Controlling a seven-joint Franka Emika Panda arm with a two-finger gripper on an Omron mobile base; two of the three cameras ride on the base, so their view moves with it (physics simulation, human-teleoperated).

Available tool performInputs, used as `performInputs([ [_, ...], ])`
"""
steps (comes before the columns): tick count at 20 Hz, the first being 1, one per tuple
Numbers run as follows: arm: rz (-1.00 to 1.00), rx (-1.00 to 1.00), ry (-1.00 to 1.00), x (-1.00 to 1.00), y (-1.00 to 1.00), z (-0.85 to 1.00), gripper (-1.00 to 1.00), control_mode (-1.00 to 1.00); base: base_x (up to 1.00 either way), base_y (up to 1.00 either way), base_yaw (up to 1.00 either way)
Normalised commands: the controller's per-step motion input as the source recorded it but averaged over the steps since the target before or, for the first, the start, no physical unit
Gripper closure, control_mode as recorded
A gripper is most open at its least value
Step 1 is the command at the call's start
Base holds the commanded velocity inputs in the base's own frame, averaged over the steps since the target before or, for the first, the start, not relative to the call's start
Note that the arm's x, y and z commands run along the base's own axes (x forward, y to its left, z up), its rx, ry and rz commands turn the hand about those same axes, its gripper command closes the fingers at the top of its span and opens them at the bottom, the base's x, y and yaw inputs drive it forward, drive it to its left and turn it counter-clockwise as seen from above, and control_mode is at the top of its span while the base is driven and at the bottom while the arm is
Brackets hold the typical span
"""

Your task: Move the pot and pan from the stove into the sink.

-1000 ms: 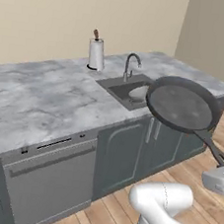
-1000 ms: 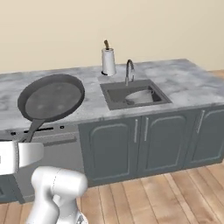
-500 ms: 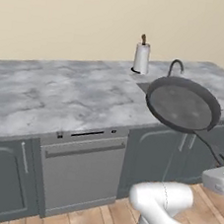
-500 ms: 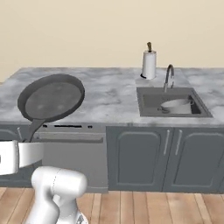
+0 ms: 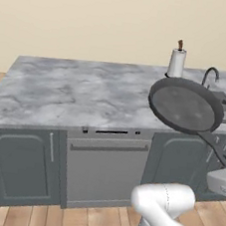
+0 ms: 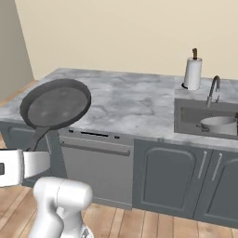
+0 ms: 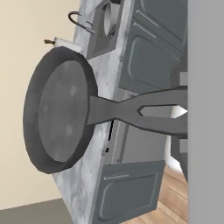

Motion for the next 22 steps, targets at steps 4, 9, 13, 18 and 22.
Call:
performInputs([
  [4,0.0,0.0,0.0,0.0,0.0,0.0,1.0,1.0,0.0,0.0,0.0],
  [9,0.0,0.0,0.0,0.0,0.0,0.0,1.0,1.0,-0.01,-0.33,0.0],
  [13,0.0,0.0,0.0,0.0,0.0,0.0,1.0,1.0,0.0,-0.81,0.0],
  [18,0.0,0.0,0.0,0.0,0.0,0.0,1.0,1.0,0.0,-0.95,0.0],
  [22,0.0,0.0,0.0,0.0,0.0,0.0,1.0,1.0,0.0,-0.94,0.0],
])
